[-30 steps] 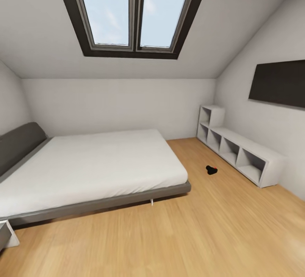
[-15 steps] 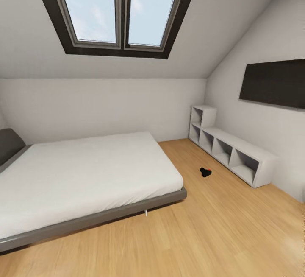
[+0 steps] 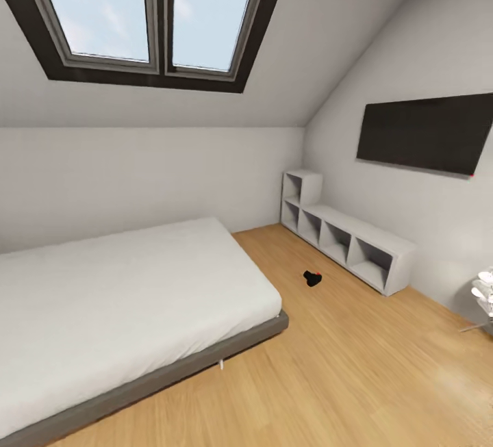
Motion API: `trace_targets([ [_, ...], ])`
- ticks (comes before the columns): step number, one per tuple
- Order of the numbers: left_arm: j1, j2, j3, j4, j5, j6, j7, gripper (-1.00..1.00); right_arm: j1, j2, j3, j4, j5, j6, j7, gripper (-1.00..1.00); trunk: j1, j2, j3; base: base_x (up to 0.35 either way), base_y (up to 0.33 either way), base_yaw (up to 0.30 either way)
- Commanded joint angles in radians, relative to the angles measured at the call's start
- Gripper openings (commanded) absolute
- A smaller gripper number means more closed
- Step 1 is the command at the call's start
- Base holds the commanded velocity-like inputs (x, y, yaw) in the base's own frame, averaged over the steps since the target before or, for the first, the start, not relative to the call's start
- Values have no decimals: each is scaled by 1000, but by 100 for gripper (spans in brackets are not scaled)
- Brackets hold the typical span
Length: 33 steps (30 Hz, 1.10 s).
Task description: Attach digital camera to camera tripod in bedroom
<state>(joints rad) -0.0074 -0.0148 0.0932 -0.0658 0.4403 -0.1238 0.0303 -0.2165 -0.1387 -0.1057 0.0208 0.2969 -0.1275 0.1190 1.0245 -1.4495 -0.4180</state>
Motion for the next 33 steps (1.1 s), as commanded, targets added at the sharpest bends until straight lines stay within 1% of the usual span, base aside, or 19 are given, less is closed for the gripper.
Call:
trace_targets([
  [1,0,-1,8,0,-7,-2,3,100,-1,0,-9,2,8,-4,2,100,0,-1,-1,278,251,-296],
  [6,0,-1,8,-1,-7,-2,3,100,-1,-1,-9,2,8,-4,2,100,0,-1,-1,239,222,-296],
  [10,0,-1,12,0,-8,-2,3,100,-1,-1,-9,2,7,-4,2,100,0,-1,-1,108,101,-296],
  [33,0,1,18,-2,-3,-1,3,100,-1,0,-9,4,1,-7,2,100,0,-1,-1,7,7,-296],
])
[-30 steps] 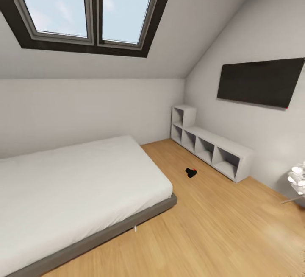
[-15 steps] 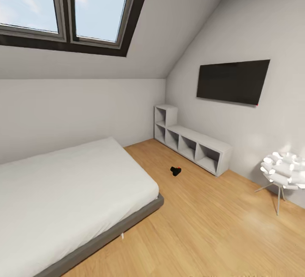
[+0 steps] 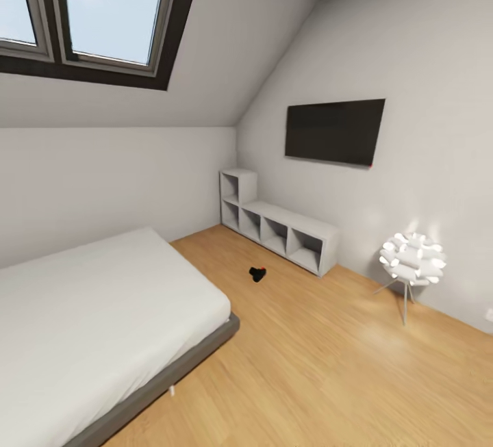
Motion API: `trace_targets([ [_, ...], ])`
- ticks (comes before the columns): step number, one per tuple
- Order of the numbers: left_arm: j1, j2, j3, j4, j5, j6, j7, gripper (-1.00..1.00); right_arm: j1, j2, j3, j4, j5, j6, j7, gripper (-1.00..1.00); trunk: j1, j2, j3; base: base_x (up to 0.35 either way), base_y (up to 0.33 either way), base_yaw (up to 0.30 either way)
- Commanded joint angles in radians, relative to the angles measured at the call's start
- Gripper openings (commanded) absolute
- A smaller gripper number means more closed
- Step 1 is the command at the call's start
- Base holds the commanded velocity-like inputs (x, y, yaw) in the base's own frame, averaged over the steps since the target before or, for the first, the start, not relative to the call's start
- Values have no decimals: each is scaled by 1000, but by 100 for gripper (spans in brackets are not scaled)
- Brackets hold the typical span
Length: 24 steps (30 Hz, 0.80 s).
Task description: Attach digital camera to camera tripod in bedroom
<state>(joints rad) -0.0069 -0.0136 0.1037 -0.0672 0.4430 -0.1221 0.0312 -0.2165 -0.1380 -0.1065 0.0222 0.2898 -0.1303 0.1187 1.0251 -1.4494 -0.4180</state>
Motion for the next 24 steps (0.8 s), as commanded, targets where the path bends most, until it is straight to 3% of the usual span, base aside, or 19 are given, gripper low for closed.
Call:
trace_targets([
  [1,0,0,8,-1,-6,-2,3,100,-1,-1,-9,2,8,-5,2,100,0,-1,-1,0,0,-296],
  [24,-1,0,7,0,-4,0,1,100,-1,-2,-9,2,14,-5,2,100,0,-1,-1,17,0,-296],
])
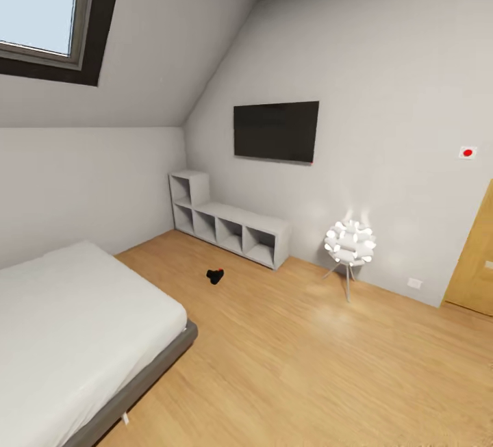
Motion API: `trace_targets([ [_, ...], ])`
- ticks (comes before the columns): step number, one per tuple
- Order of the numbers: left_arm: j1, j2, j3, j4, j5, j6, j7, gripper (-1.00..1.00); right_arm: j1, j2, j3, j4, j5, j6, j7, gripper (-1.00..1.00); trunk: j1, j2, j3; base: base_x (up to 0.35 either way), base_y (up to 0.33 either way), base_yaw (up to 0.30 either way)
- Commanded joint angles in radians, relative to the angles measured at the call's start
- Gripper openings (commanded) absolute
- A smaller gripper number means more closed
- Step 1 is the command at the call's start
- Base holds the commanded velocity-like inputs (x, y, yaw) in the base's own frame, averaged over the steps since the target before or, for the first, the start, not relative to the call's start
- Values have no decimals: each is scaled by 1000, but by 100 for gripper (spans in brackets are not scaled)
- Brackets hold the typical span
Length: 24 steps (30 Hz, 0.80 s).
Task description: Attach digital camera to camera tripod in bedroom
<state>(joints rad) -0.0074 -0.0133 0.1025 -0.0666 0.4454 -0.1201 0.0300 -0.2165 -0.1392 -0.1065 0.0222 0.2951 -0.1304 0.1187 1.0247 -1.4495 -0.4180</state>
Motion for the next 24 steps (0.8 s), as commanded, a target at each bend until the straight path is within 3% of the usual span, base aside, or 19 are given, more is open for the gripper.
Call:
trace_targets([
  [1,0,-1,8,0,-6,-2,2,100,-1,0,-9,2,8,-5,2,100,0,-1,-1,200,0,-296],
  [9,0,-1,7,2,-6,-2,1,100,-1,-1,-7,2,9,-3,3,100,0,-1,-1,274,0,-228],
  [24,0,-1,6,5,-6,0,2,100,-1,-3,-4,4,13,6,6,100,0,-1,-1,320,69,-20],
])
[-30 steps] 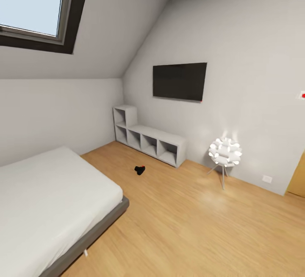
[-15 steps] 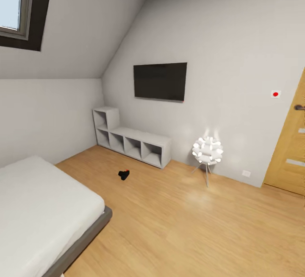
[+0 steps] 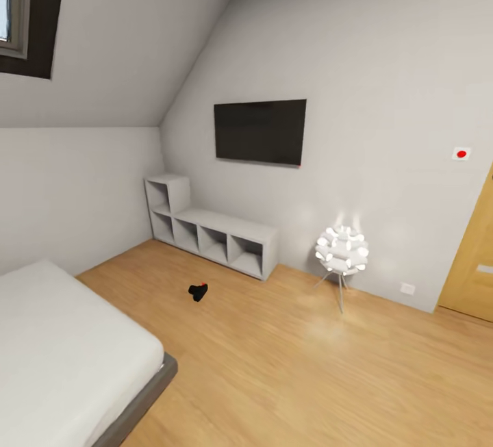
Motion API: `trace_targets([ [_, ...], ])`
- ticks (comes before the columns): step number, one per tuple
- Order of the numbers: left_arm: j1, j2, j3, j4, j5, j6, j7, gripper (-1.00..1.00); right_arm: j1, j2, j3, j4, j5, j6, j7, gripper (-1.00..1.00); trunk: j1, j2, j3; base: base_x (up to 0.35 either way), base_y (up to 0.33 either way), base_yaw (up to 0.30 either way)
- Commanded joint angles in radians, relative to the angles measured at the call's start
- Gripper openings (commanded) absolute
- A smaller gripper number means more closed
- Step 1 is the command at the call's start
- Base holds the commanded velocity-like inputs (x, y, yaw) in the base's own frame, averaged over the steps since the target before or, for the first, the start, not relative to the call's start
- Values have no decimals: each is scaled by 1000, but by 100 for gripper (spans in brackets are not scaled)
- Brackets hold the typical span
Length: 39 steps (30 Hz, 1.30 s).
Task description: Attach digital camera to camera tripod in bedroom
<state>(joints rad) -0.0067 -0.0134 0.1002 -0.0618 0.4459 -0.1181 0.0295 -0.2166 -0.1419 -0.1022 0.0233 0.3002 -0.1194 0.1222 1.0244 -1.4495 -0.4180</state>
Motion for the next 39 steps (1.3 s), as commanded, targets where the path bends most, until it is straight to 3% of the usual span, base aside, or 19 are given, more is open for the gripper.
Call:
trace_targets([
  [1,-1,-1,8,0,-7,-2,3,100,-1,0,-8,3,8,-5,2,100,1,-1,-1,322,93,-1],
  [9,-1,0,10,-2,-7,-4,3,100,-1,1,-8,4,8,-3,2,100,1,-1,-1,187,57,0],
  [25,0,0,9,-1,-6,-4,3,100,-1,-1,-8,4,8,-5,2,100,1,-1,-1,25,3,0],
  [39,-1,0,7,0,-7,2,1,100,-1,1,-8,4,8,-5,2,100,1,-1,-1,280,0,0],
])
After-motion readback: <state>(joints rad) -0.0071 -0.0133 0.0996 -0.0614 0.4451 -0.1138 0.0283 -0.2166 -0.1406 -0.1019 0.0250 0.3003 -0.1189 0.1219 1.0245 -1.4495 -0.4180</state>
